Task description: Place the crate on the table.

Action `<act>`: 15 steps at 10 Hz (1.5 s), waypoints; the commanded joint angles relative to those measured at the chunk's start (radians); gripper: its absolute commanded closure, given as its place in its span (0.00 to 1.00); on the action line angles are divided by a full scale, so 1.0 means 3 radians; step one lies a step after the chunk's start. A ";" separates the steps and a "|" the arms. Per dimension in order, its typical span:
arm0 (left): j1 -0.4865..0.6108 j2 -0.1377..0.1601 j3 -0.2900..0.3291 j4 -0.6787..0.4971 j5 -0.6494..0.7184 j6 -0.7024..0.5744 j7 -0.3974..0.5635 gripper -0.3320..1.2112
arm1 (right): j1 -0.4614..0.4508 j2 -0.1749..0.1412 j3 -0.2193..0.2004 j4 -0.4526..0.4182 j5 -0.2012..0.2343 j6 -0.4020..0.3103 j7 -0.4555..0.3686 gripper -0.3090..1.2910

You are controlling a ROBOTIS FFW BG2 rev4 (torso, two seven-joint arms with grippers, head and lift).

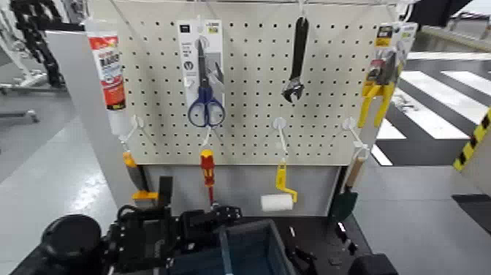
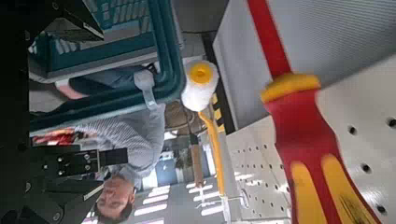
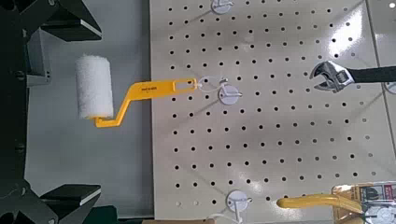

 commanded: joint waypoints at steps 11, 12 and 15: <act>0.1845 -0.0511 0.1056 -0.2218 -0.3367 -0.1591 0.0506 0.32 | 0.0028 0.0001 -0.0023 -0.0030 0.0005 0.0021 -0.0001 0.28; 0.1967 -0.0577 0.1041 -0.2218 -0.3592 -0.1903 0.0537 0.32 | 0.0028 0.0001 -0.0028 -0.0030 0.0005 0.0021 -0.0001 0.28; 0.2264 -0.0762 0.1031 -0.2213 -0.4257 -0.2624 0.0598 0.32 | 0.0043 0.0001 -0.0033 -0.0040 0.0005 0.0011 -0.0001 0.28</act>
